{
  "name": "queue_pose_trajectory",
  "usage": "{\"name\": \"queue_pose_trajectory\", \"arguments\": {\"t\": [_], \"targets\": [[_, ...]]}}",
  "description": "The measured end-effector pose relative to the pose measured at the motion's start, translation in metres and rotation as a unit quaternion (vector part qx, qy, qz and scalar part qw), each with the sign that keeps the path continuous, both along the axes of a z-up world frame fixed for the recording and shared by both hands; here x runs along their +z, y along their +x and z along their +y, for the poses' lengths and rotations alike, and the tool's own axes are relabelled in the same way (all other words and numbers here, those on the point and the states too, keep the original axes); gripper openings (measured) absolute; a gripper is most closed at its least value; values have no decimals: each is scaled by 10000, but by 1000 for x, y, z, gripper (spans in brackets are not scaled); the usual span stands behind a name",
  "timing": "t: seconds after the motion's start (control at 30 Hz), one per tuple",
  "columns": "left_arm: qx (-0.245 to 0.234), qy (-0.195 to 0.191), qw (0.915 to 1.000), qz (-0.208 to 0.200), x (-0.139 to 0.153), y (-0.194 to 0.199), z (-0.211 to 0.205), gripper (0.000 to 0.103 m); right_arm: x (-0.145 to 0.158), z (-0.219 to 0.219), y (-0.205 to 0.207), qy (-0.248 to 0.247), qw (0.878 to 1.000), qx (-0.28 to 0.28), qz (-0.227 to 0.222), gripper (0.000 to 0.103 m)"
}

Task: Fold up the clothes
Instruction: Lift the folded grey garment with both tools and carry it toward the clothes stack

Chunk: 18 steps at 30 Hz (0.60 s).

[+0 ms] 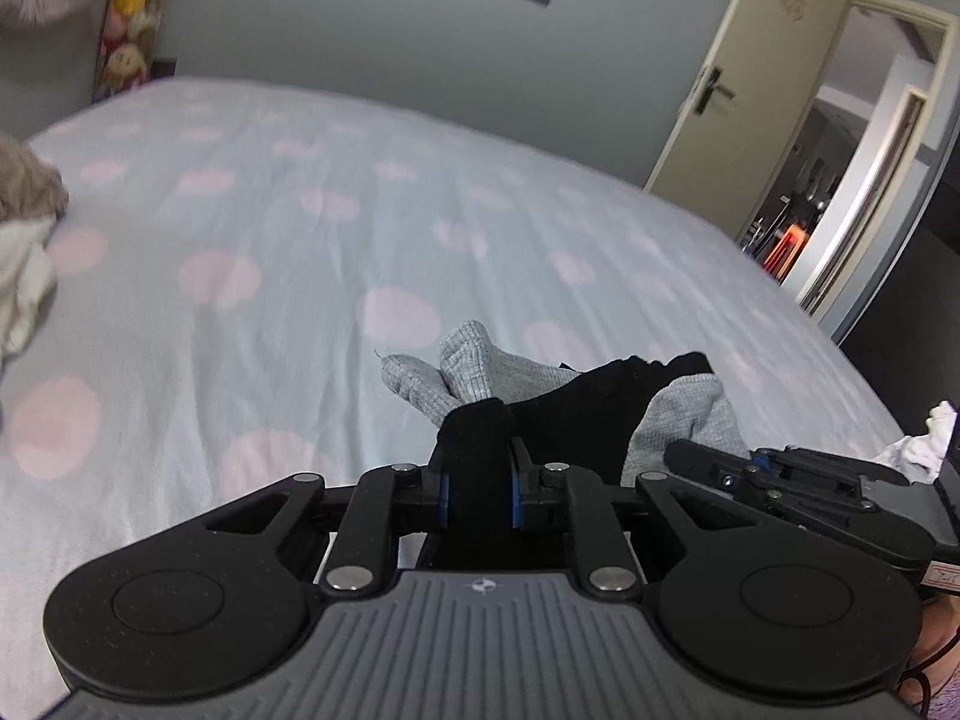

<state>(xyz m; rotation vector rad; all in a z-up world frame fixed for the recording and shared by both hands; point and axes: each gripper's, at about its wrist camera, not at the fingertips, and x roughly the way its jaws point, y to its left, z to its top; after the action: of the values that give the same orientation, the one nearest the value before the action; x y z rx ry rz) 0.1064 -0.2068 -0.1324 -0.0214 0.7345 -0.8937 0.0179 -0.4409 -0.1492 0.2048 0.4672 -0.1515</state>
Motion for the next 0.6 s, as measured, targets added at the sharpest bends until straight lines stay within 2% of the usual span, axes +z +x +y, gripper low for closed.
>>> {"name": "queue_pose_trajectory", "arguments": {"t": [0.27, 0.6], "targets": [[-70, -470, 9976, -507, 45, -48, 13, 14, 41, 19, -50, -199, 9984, -159, -511, 13], [-260, -944, 9869, -1283, 112, -94, 10, 14, 99, 34, -110, -620, 9895, -351, -1259, 13]]}}
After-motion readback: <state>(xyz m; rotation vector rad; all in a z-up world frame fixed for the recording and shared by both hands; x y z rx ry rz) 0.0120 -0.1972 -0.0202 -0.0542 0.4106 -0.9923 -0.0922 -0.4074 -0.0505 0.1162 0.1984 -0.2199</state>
